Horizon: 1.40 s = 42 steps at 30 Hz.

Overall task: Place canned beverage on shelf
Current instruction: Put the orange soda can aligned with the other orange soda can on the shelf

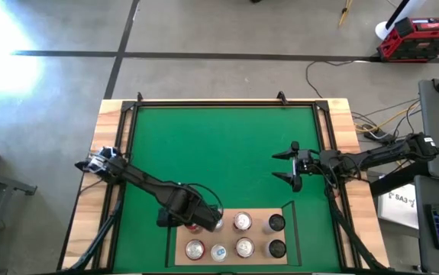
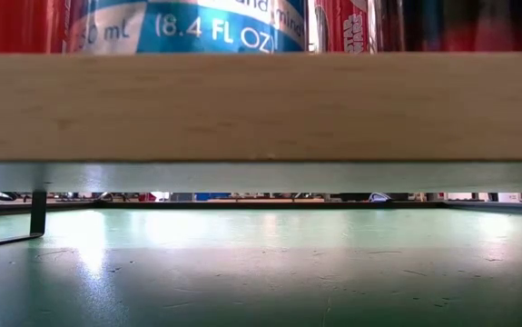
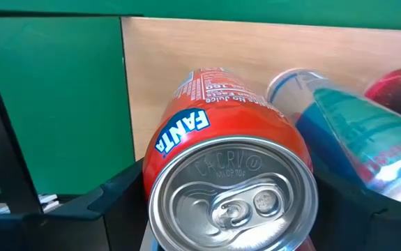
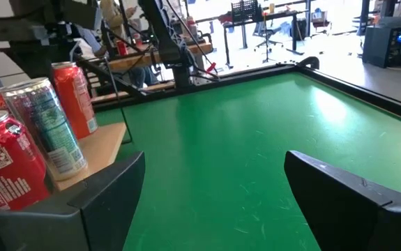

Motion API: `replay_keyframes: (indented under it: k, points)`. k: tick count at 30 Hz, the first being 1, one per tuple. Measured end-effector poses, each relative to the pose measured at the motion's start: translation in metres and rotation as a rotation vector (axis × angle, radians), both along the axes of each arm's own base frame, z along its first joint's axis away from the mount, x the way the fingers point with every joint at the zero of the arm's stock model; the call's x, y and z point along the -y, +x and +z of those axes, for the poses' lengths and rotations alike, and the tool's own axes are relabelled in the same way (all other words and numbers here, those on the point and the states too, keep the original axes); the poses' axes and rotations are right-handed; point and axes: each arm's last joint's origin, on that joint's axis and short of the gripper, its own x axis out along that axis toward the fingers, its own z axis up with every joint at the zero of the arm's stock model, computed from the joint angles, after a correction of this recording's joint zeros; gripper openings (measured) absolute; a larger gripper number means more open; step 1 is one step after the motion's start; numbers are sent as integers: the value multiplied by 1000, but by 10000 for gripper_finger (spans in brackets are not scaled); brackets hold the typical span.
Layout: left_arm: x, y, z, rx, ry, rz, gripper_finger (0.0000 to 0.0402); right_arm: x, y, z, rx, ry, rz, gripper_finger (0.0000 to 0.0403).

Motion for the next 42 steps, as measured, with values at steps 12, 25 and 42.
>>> replay_keyframes:
  k: [12,25,42]
  points:
    - [9,2,-11,-27,21,-17,286,0,0,0,0,0,0,336]
    - [11,4,-19,-24,56,-42,287,0,0,0,0,0,0,336]
    - [14,2,-21,-35,51,-16,297,0,0,0,1,0,0,336]
